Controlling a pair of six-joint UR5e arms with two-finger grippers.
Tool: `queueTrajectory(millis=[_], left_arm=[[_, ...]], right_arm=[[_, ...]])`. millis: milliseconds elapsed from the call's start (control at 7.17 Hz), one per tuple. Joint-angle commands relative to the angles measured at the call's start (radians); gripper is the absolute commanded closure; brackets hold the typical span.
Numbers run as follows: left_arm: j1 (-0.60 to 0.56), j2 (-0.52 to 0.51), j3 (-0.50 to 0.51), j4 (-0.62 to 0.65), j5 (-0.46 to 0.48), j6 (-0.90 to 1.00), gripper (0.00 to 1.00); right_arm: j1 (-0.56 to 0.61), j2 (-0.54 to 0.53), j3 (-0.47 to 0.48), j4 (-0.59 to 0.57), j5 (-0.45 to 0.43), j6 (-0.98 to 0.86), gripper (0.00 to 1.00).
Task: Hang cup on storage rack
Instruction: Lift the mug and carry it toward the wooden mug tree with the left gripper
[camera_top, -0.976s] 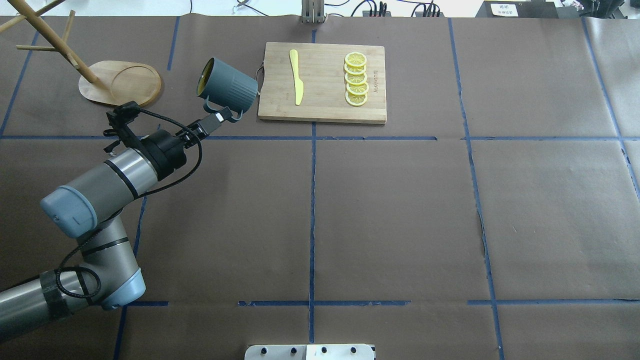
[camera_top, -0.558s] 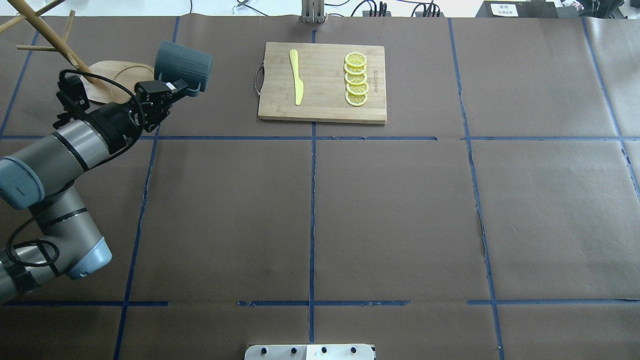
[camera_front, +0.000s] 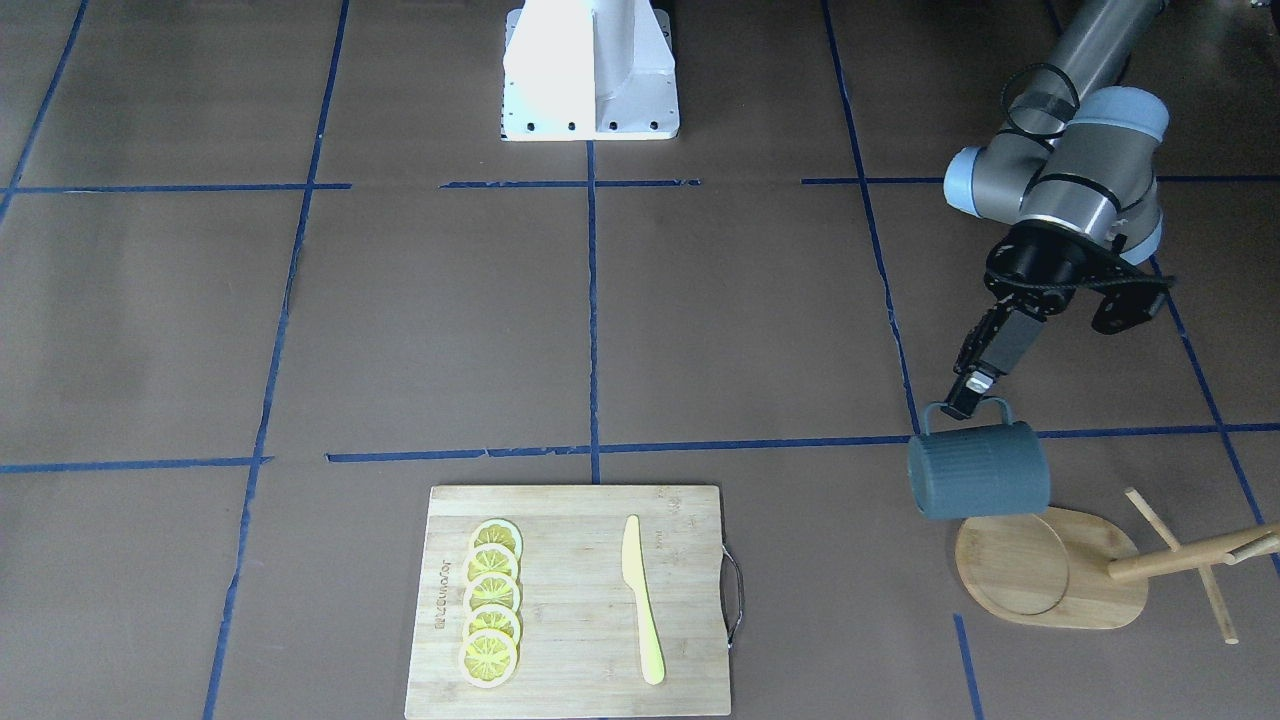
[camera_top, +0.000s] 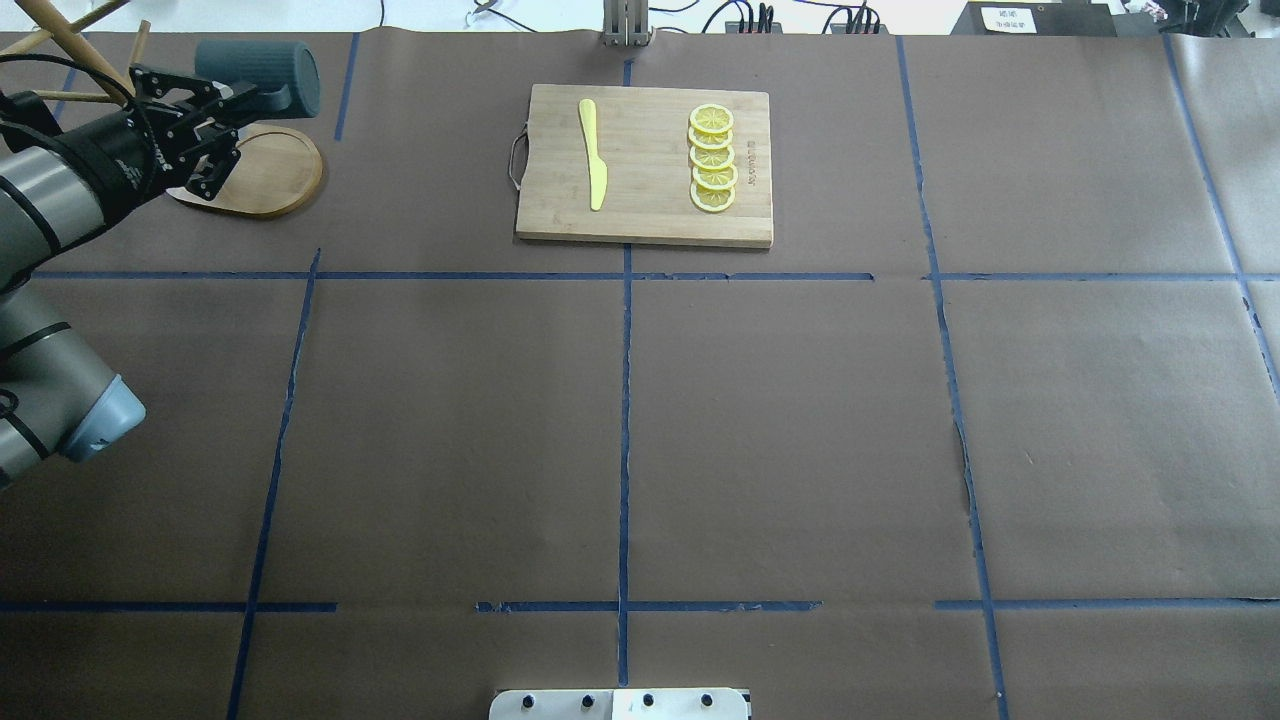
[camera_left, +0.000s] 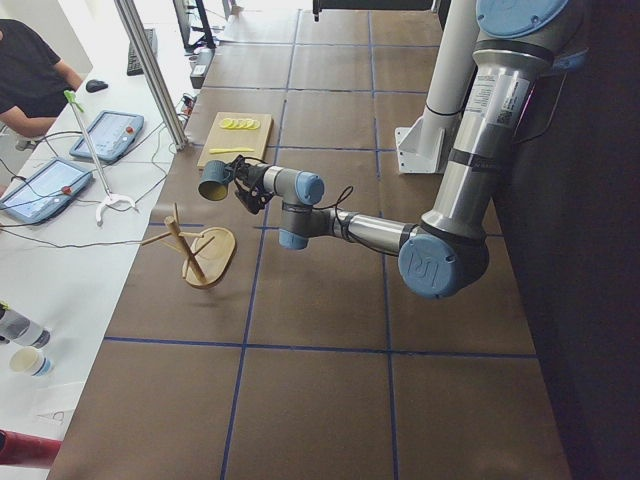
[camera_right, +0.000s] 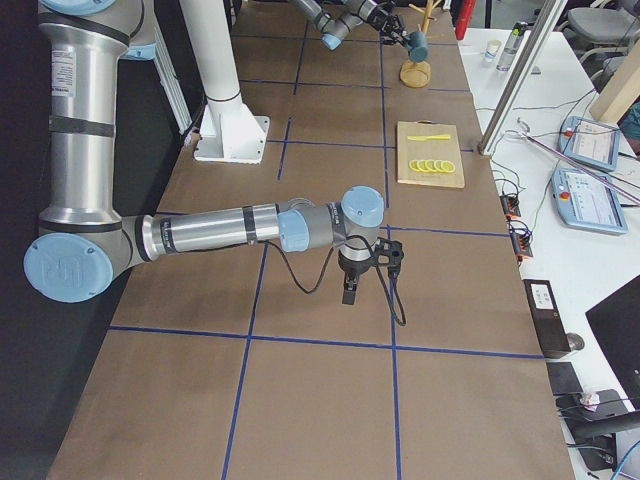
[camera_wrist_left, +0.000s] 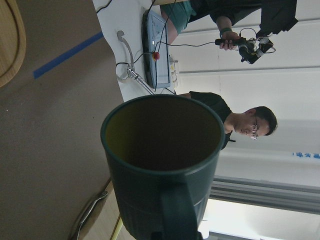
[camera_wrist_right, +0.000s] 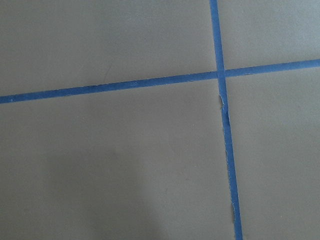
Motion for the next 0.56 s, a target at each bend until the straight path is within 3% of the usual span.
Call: queueTrajectory(millis=[0, 139, 418], left_arm=[[-0.066, -0.015, 0.013, -0.003, -0.059, -0.125, 1.00], [-0.083, -0.020, 0.015, -0.004, -0.045, -0.140, 1.00], [-0.083, -0.047, 0.018, -0.004, 0.097, -0.270, 1.00]], right_arm=[[0.000, 0.000, 0.004, 0.000, 0.002, 0.000, 0.00], [0.000, 0.000, 0.004, 0.000, 0.002, 0.000, 0.00], [0.000, -0.002, 0.005, 0.000, 0.002, 0.000, 0.00]])
